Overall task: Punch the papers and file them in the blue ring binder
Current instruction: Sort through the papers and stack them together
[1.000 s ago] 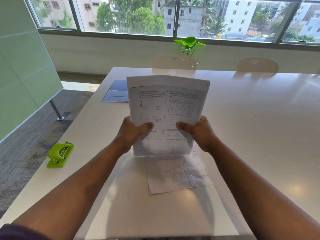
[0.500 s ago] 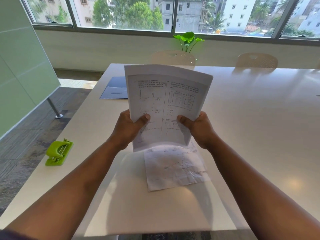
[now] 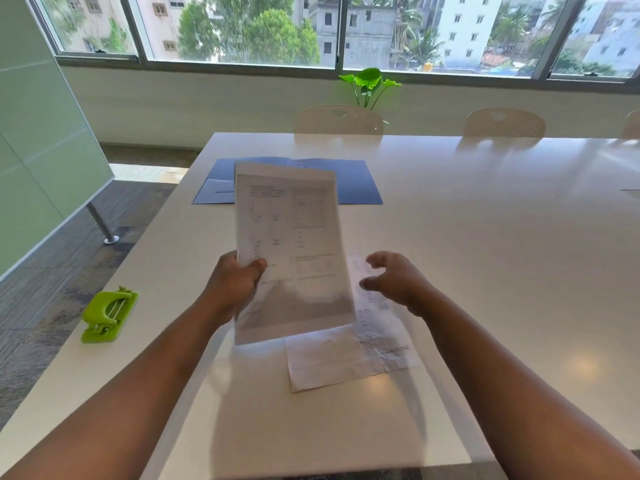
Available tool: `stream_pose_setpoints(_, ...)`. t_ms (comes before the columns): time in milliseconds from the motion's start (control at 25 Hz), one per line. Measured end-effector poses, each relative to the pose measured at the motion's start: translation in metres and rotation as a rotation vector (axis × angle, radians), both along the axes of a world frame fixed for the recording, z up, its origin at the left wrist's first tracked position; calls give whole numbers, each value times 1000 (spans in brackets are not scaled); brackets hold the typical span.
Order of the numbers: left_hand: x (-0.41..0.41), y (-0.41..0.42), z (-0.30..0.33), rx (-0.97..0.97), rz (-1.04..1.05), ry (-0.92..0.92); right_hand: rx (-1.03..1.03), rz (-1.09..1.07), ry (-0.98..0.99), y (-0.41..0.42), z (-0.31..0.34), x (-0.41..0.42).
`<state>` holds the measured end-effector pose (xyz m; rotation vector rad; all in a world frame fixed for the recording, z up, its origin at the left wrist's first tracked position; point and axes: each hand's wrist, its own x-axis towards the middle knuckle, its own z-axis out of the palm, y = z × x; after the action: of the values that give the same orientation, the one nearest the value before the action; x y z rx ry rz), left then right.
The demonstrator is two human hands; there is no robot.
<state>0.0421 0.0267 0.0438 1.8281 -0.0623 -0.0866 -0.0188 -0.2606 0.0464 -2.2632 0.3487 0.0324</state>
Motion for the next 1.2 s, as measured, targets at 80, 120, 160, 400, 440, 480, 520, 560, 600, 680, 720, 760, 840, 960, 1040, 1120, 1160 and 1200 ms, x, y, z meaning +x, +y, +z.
stream_pose_setpoints(80, -2, 5, -7, 32, 34, 88, -266, -44, 113, -3, -10, -1)
stream_pose_setpoints(120, -2, 7, -11, 48, 38, 131, -342, -47, 162, -4, -14, -1)
stream_pose_setpoints(160, -2, 7, -15, 59, 34, 171, -396, -46, 200, -2, -15, -1)
stream_pose_setpoints(400, -1, -1, -29, 123, -51, 312, -476, -49, 261, 16, -22, 3)
stream_pose_setpoints(440, -1, -1, -28, 127, -48, 311, -469, -45, 259, 17, -22, 4)
stream_pose_setpoints(480, -2, -2, -27, 124, -45, 312, -457, -40, 259, 18, -22, 4)
stream_pose_setpoints(520, -2, -1, -27, 121, -46, 319, -437, -39, 264, 19, -21, 4)
stream_pose_setpoints(560, -1, -1, -27, 120, -46, 325, -419, -41, 269, 19, -20, 4)
stream_pose_setpoints(600, -1, -1, -28, 120, -43, 335, -404, -46, 274, 20, -20, 4)
stream_pose_setpoints(680, -1, -1, -29, 111, -44, 348, -396, -63, 279, 22, -20, 3)
stream_pose_setpoints(720, 0, -1, -29, 107, -37, 351, -411, -72, 280, 24, -20, 2)
stream_pose_setpoints(760, 0, -1, -29, 112, -29, 354, -433, -81, 283, 26, -20, 2)
stream_pose_setpoints(840, -1, -2, -29, 134, -23, 344, -465, -89, 286, 30, -20, 1)
stream_pose_setpoints(960, 1, -4, -29, 163, -9, 331, -442, -89, 264, 35, -23, 4)
stream_pose_setpoints(1040, -1, -5, -27, 167, 5, 336, -323, -125, 219, 35, -25, 5)
stream_pose_setpoints(1120, 0, -5, -29, 174, 9, 331, -140, -215, 148, 30, -30, 7)
stream_pose_setpoints(1160, 1, -4, -28, 176, 10, 332, -49, -268, 121, 27, -31, 8)
stream_pose_setpoints(1200, 1, -4, -28, 173, 7, 333, 15, -301, 98, 23, -32, 9)
